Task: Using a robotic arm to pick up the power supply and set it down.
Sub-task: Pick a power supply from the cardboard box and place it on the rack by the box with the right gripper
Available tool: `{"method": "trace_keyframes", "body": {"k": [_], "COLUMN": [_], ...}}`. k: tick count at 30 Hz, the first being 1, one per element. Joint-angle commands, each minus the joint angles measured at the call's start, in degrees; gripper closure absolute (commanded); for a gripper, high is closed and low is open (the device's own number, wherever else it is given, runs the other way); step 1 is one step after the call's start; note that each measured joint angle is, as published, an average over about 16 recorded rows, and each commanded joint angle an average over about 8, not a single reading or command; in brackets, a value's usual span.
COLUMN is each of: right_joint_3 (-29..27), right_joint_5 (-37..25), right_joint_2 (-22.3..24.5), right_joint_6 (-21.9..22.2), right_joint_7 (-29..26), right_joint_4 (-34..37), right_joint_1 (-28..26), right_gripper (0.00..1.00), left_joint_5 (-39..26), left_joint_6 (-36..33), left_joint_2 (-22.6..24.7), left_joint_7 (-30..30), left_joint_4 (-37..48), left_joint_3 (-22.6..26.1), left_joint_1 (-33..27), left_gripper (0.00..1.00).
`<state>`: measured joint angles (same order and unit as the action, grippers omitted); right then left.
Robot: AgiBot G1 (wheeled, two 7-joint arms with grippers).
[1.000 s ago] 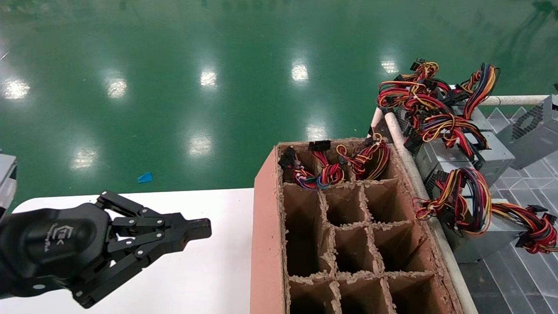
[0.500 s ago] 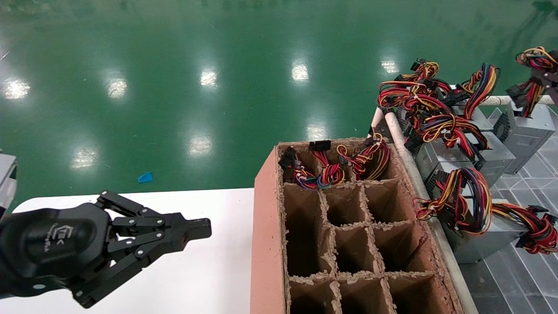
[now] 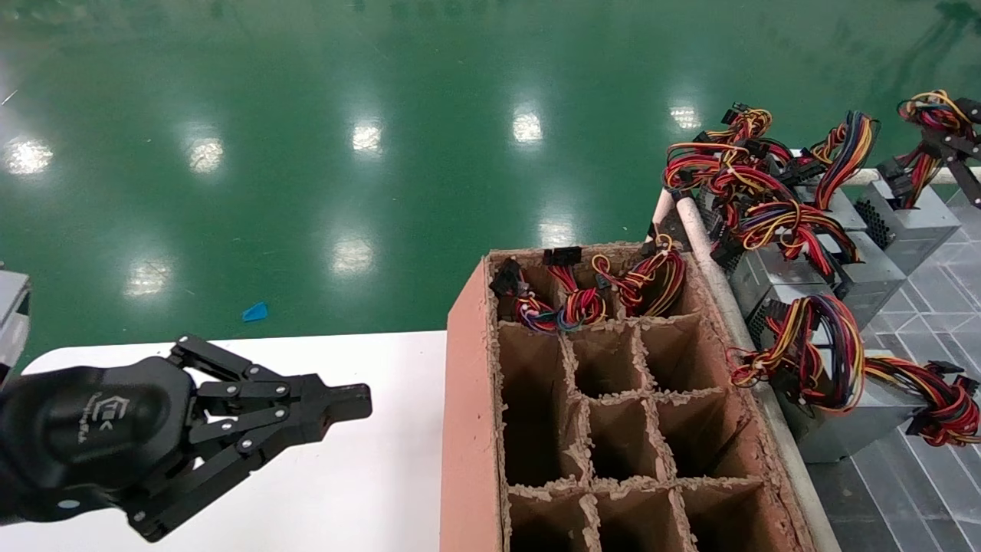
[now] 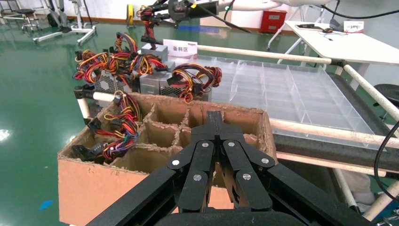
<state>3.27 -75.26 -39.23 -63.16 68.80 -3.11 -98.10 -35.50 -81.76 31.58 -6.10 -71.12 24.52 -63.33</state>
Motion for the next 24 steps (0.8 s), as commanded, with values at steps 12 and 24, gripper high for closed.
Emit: {"method": "trace_keyframes", "body": {"k": [12, 24], "right_joint_3": [-2.04, -2.51], "right_joint_5": [2.87, 3.54], "right_joint_2": [-6.85, -12.91], "right_joint_6": [18.01, 24.53], "right_joint_7": [1.42, 4.04], "right_joint_4": [3.32, 2.19], "right_joint_1": [-0.79, -1.6], "right_gripper": [1.0, 1.0], "left_joint_5": [0.0, 0.0], "left_joint_6": [0.0, 0.0], "left_joint_2": [0.0, 0.0], "left_joint_7": [0.0, 0.0], "left_joint_4": [0.0, 0.0], "left_joint_3": [0.0, 0.0], "left_joint_1": [0.0, 0.0], "left_gripper": [1.0, 1.0]}}
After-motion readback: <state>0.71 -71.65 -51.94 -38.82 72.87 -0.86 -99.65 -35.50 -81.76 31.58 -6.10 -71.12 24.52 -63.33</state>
